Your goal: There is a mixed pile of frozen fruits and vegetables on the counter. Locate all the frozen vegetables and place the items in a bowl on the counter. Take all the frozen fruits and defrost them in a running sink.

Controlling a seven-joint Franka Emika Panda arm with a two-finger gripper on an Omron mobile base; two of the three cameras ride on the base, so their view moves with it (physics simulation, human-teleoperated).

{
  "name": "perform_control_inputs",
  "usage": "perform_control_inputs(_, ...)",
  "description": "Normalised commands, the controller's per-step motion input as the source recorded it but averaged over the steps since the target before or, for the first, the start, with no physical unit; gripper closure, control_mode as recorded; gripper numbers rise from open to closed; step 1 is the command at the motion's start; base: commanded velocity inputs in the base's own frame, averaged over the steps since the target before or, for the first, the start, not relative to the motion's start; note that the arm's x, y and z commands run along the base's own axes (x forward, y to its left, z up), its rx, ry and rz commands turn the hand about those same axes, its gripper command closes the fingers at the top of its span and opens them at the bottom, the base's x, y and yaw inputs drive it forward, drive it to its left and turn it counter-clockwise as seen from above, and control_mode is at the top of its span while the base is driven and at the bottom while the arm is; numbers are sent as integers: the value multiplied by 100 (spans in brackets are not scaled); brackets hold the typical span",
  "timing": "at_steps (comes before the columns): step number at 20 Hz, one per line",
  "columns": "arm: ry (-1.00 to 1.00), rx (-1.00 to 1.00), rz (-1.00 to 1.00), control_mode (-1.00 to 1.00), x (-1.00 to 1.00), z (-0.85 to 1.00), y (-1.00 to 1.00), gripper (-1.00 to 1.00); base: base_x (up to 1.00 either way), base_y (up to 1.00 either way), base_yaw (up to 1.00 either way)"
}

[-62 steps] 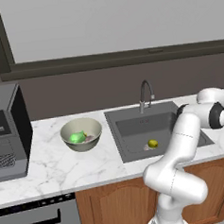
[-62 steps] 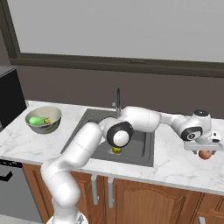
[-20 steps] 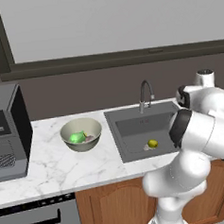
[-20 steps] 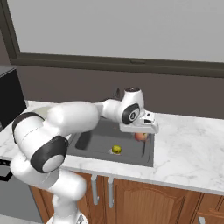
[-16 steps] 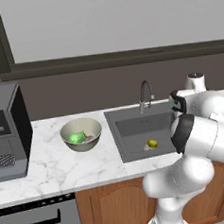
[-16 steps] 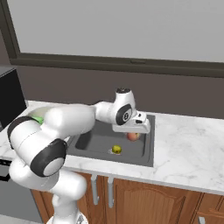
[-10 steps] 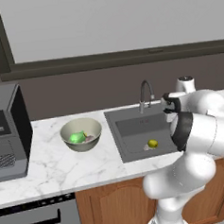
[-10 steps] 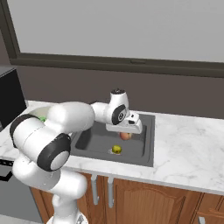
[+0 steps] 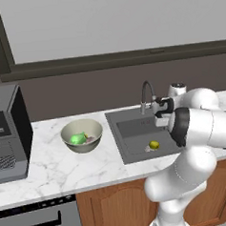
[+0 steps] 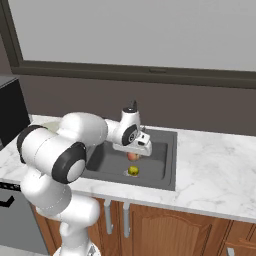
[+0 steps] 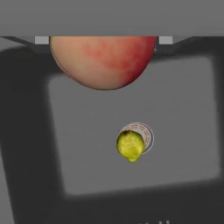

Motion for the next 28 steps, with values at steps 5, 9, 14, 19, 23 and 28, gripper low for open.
perform_control_inputs(5, -15, 7, 0, -100, 11, -47, 4, 100, 0, 0, 0)
perform_control_inputs(9, -4, 0, 0, -100, 6, -9, -3, 100, 0, 0, 0)
perform_control_inputs(14, 0, -3, 0, -100, 13, -4, -16, 100, 0, 0, 0)
perform_control_inputs(19, -1, -2, 0, -100, 27, -19, -7, 100, 0, 0, 0)
perform_control_inputs(23, -5, 0, 0, -100, 21, -51, 0, 100, 0, 0, 0)
perform_control_inputs(28, -5, 0, 0, -100, 24, -44, -2, 100, 0, 0, 0)
